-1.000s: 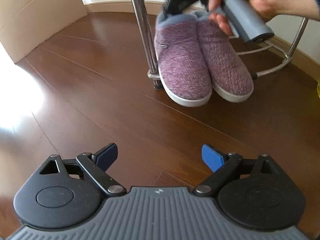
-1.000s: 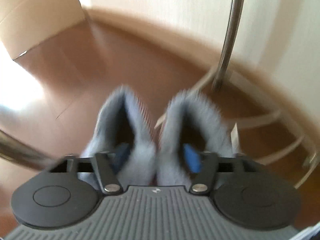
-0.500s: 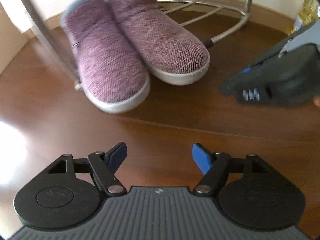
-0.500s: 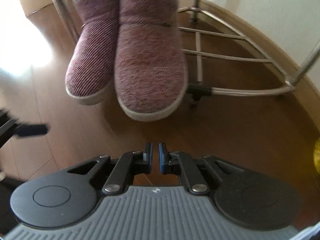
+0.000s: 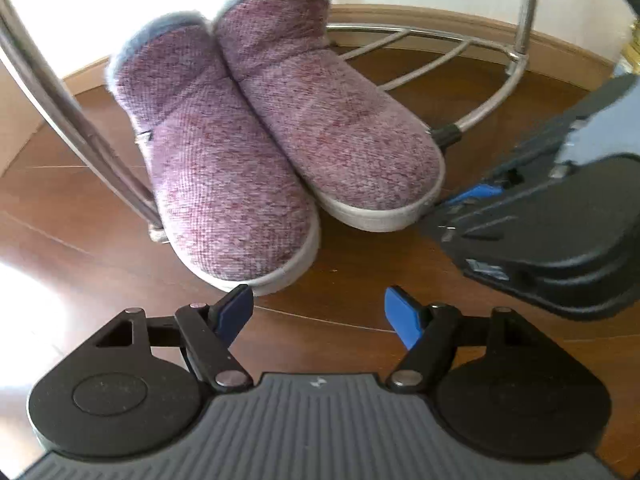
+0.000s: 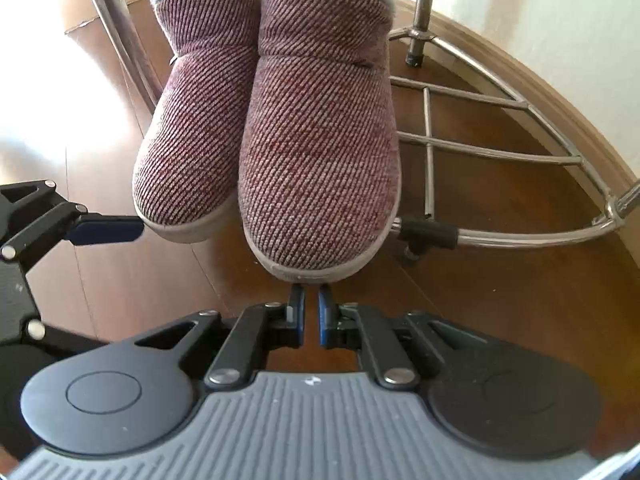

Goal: Organize scattered shoes
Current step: 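Set the boots on the rack's bottom shelf and open the right tool, then pull the open right tool back from the rack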

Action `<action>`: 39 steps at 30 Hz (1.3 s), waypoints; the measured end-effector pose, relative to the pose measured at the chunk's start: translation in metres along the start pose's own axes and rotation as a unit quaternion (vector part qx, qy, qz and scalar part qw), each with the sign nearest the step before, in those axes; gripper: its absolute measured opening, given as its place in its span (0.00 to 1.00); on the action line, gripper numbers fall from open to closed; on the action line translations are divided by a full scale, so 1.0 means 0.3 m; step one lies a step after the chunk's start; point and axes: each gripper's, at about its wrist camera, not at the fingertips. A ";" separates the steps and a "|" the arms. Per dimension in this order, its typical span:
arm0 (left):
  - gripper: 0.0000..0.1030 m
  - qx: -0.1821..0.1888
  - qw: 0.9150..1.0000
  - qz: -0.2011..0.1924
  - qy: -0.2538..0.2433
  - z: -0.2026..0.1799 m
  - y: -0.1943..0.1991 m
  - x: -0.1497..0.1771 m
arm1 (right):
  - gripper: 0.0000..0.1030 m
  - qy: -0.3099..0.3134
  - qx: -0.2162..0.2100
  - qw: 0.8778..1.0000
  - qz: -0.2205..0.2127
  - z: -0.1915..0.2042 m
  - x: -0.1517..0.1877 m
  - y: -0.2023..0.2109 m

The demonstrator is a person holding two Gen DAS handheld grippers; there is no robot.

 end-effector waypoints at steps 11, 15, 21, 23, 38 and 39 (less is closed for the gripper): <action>0.75 -0.021 0.985 0.075 0.157 -0.002 0.436 -0.047 | 0.32 -0.098 0.038 0.994 -0.019 -0.104 0.060 0.471; 0.76 -0.028 0.976 0.080 0.203 0.007 0.708 -0.120 | 0.41 -0.126 0.055 0.989 -0.049 -0.153 0.024 0.713; 0.77 -0.015 0.973 0.085 0.215 -0.030 0.989 -0.227 | 0.52 -0.170 0.078 0.979 -0.083 -0.172 -0.013 1.146; 0.79 -0.017 0.976 0.067 0.204 -0.065 1.128 -0.258 | 0.54 -0.178 0.077 0.977 -0.092 -0.175 -0.016 1.225; 0.80 -0.076 0.955 -0.015 0.285 -0.306 1.788 -0.252 | 0.63 -0.097 0.037 0.979 -0.174 -0.274 0.128 1.973; 0.80 -0.079 0.956 -0.020 0.282 -0.321 1.819 -0.259 | 0.63 -0.094 0.038 0.979 -0.175 -0.285 0.141 2.004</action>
Point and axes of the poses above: each gripper's, at about its wrist camera, not at the fingertips, and y roughly against the way its jaws point, z to its left, x to its underside, and after that the axes turned 4 degrees about y, right-handed
